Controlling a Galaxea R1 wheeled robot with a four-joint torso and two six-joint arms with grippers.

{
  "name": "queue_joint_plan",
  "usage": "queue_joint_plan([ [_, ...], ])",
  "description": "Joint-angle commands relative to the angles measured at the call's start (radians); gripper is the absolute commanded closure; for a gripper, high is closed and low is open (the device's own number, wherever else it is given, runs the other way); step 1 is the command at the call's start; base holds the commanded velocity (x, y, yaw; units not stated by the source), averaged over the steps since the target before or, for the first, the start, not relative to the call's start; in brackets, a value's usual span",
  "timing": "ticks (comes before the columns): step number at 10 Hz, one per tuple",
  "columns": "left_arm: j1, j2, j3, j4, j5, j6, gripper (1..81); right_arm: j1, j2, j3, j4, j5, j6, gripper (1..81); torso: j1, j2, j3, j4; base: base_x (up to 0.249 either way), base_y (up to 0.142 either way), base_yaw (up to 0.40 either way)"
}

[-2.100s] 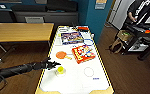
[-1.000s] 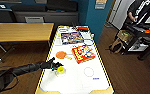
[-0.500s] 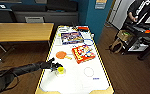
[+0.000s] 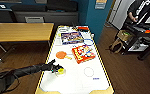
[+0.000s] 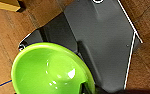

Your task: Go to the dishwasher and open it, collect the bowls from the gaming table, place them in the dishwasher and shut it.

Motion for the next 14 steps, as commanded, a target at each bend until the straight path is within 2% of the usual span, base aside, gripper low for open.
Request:
queue_joint_plan([
  [1, -0.111, -0.009, 0.040, 0.034, 0.024, 0.005, 1.0, 0.031, -0.012, 0.017, -0.015, -0.059, -0.004, 81.1, 0.000, 0.000, 0.000, 0.000, 0.000, 0.000, 0.000],
  [3, -0.086, -0.007, 0.067, 0.088, 0.025, 0.005, 1.0, 0.033, -0.010, 0.017, -0.015, -0.059, -0.004, 81.1, 0.000, 0.000, 0.000, 0.000, 0.000, 0.000, 0.000],
  [4, -0.077, -0.006, 0.085, 0.135, 0.025, 0.005, 81.1, 0.035, -0.010, 0.017, -0.015, -0.059, -0.004, 81.1, 0.000, 0.000, 0.000, 0.000, 0.000, 0.000, 0.000],
  [5, -0.068, -0.018, 0.136, 0.186, 0.025, 0.002, 81.1, 0.034, -0.010, 0.017, -0.015, -0.059, -0.004, 81.1, 0.000, 0.000, 0.000, 0.000, 0.000, 0.000, 0.000],
  [8, -0.083, -0.071, 0.237, 0.209, 0.022, 0.005, 81.1, 0.033, -0.010, 0.017, -0.015, -0.065, -0.004, 81.1, 0.000, 0.000, 0.000, 0.000, 0.000, 0.000, 0.000],
  [11, -0.105, -0.228, 0.514, 0.274, 0.024, 0.005, 81.1, 0.023, -0.019, 0.023, -0.015, -0.067, -0.004, 81.1, 0.000, 0.000, 0.000, 0.000, 0.000, 0.000, 0.000],
  [12, -0.080, -0.307, 0.606, 0.286, 0.025, 0.005, 81.1, 0.016, -0.028, 0.029, -0.015, -0.068, -0.004, 81.1, 0.000, 0.000, 0.000, 0.000, 0.000, 0.000, 0.000],
  [14, 0.058, -0.427, 0.751, 0.372, 0.022, 0.003, 81.1, -0.009, -0.036, 0.025, -0.015, -0.067, -0.004, 81.1, 0.000, 0.000, 0.000, 0.000, 0.000, 0.000, 0.000],
])
